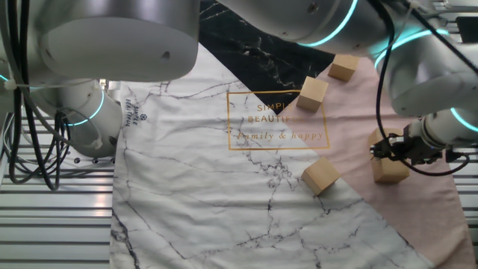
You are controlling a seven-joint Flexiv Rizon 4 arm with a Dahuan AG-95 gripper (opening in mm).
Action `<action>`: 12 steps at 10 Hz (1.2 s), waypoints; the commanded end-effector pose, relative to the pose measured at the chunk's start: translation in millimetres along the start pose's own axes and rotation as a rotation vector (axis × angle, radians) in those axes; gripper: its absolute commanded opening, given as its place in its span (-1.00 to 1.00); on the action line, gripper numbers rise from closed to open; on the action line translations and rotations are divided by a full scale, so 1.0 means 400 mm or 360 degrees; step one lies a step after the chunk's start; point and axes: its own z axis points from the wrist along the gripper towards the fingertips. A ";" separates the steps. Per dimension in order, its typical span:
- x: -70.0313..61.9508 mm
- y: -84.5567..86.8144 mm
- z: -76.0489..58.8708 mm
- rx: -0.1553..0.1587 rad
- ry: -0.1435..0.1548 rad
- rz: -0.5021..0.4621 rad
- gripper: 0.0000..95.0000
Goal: Stack the blocks into a pyramid shape
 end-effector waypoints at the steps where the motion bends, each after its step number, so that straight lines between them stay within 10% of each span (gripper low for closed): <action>1: 0.003 0.004 -0.007 0.0002 -0.0004 0.0003 0.60; 6: 0.009 0.033 -0.052 0.0004 0.0011 0.0067 0.60; 7: 0.014 0.041 -0.063 0.0008 0.0021 0.0119 1.00; 12: 0.103 0.125 -0.138 0.0014 0.0092 0.0725 1.00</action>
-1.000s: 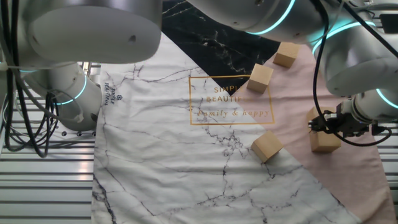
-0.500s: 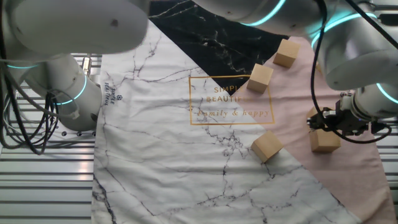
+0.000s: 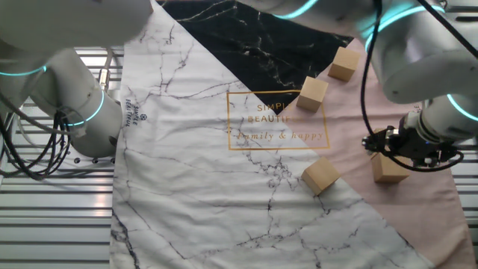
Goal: Stack the blocks into a pyramid shape
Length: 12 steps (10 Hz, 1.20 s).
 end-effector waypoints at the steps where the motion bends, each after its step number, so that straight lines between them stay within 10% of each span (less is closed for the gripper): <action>1: 0.066 0.038 -0.026 -0.0001 0.0024 0.0381 1.00; 2: 0.074 0.048 -0.020 -0.0002 0.0026 0.0440 0.60; 12: 0.131 0.162 0.039 0.0007 0.0012 0.0677 0.60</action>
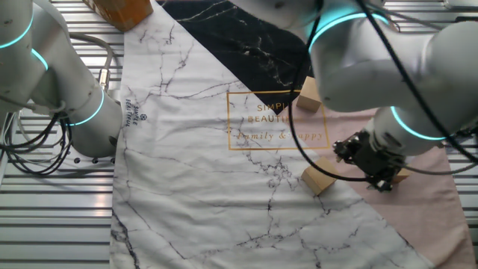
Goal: Stack the blocks into a pyramid shape
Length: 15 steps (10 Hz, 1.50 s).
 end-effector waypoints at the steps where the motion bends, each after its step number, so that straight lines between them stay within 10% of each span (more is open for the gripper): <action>1: 0.016 0.020 0.004 0.0005 -0.0003 0.0025 0.60; 15: 0.064 0.091 0.028 -0.0002 -0.0010 0.0166 0.60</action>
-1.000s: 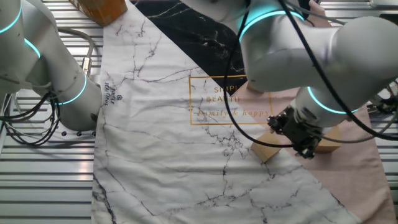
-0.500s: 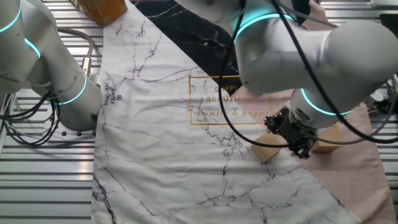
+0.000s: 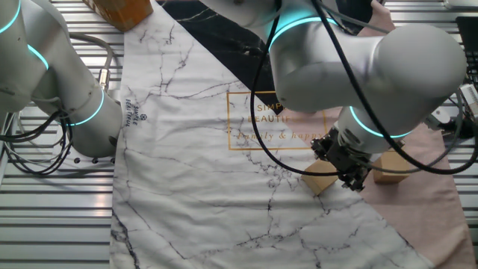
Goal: Stack the blocks into a pyramid shape
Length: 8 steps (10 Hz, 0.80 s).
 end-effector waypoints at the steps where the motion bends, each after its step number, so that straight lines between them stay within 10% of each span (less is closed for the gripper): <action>1: 0.001 0.001 0.001 -0.0007 0.0002 0.0035 0.60; 8: 0.013 0.019 0.014 -0.0018 -0.0012 0.0062 0.60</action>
